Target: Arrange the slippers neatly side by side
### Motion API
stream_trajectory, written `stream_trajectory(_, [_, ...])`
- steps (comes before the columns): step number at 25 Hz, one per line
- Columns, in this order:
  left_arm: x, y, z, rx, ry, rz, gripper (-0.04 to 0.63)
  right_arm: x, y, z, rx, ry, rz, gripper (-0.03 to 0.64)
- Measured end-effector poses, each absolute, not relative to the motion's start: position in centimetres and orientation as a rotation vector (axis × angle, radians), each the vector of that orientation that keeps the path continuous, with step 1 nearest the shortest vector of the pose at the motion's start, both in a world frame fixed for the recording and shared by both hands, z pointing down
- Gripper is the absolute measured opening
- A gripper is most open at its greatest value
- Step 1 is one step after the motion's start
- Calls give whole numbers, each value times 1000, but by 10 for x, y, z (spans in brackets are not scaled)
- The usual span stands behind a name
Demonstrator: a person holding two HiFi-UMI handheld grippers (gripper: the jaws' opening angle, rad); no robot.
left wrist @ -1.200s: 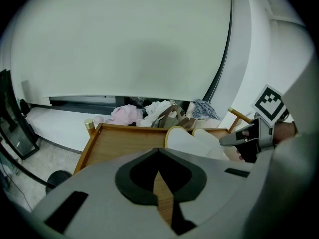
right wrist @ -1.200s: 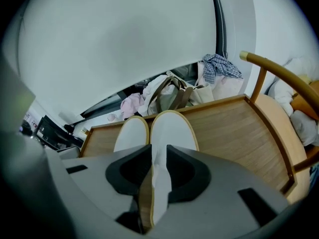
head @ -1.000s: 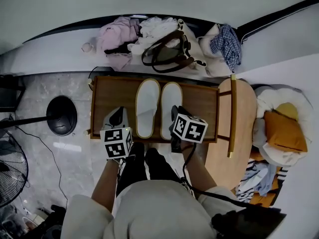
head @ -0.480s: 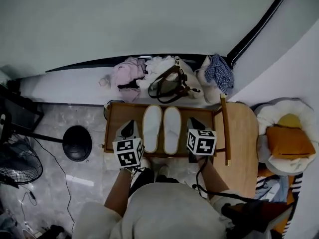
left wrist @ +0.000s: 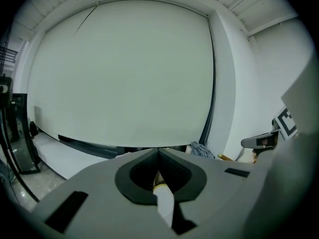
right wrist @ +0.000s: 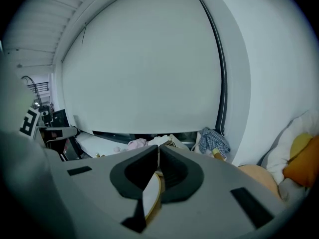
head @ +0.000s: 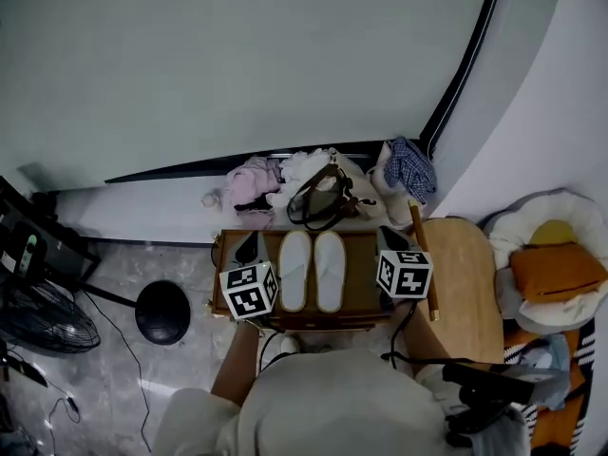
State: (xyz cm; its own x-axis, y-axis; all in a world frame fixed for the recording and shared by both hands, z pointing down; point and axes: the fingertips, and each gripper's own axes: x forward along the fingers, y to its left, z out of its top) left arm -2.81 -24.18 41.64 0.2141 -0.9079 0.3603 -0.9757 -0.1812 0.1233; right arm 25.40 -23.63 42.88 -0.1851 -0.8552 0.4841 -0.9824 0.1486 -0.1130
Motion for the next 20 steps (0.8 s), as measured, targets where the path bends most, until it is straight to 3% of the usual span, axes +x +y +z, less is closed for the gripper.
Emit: stream_trajectory(20, [-26, -255, 417, 2205, -1721, 297, 12, 246, -244, 420, 1800, -2092, 595, 34])
